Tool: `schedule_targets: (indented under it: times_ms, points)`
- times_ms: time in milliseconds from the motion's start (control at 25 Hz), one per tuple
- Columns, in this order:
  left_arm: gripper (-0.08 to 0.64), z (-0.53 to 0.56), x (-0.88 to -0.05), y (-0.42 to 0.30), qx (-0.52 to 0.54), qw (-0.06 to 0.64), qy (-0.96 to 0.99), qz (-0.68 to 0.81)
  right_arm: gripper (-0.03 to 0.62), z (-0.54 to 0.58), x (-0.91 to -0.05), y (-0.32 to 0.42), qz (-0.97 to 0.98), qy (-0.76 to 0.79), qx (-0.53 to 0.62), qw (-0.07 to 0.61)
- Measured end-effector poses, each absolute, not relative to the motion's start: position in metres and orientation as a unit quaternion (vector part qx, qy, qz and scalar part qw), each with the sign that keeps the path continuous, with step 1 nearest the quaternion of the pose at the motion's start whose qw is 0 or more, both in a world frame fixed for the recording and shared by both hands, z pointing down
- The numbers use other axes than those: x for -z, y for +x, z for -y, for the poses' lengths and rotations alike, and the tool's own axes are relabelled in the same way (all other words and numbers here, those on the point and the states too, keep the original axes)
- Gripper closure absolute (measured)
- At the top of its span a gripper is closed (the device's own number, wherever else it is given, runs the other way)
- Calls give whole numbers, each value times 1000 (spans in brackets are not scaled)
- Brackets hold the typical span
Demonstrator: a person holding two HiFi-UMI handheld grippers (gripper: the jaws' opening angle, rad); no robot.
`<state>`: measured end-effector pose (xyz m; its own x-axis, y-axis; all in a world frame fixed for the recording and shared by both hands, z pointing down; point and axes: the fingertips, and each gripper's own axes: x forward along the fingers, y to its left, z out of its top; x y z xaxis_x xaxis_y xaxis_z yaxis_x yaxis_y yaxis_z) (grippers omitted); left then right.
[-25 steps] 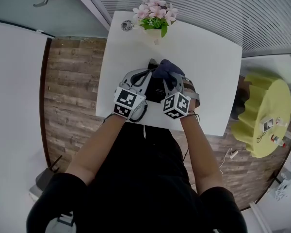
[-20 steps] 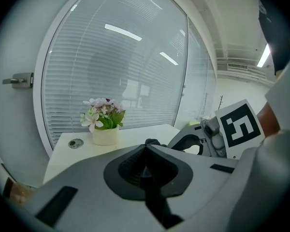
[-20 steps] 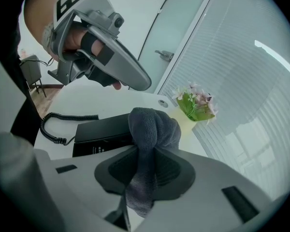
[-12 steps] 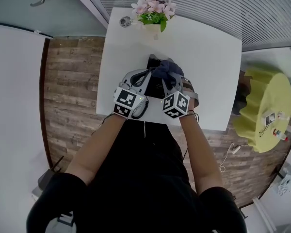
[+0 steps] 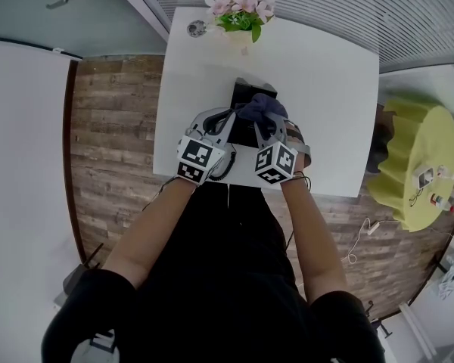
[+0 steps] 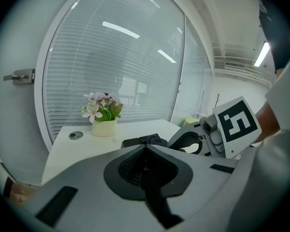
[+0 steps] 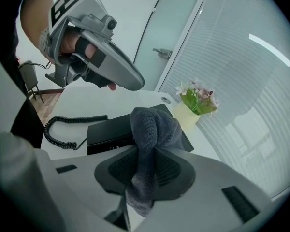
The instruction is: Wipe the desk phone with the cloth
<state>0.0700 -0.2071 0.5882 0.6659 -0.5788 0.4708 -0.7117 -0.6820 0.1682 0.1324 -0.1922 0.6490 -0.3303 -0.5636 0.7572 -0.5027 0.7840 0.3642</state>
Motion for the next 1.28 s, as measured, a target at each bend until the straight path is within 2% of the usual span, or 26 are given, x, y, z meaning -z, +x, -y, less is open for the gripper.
schedule_targets:
  times_ms: [1280]
  points:
    - [549, 165, -612, 65, -215, 179, 906, 318, 494, 136, -678, 119, 805, 321, -4, 498]
